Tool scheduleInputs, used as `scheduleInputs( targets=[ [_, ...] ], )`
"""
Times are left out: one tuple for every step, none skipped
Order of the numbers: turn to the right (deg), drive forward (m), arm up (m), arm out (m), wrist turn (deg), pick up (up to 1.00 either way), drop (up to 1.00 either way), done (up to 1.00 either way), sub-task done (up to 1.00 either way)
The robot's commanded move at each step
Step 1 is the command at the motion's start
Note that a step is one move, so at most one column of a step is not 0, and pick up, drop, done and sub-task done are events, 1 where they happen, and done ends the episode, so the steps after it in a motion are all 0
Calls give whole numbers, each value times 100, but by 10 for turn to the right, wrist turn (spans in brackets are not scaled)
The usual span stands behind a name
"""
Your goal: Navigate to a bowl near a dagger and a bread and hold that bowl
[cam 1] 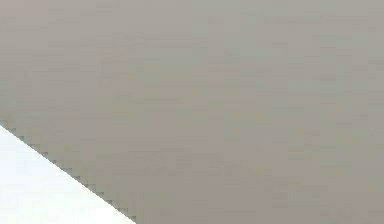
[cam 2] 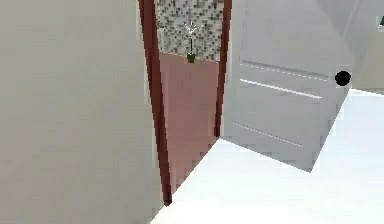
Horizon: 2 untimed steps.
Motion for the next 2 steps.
scheduleInputs(
  targets=[
    [-450, 0, 0, 0, 0, 0, 0, 0, 0],
    [-450, 0, 0, 0, 0, 0, 0, 0, 0]
  ],
)
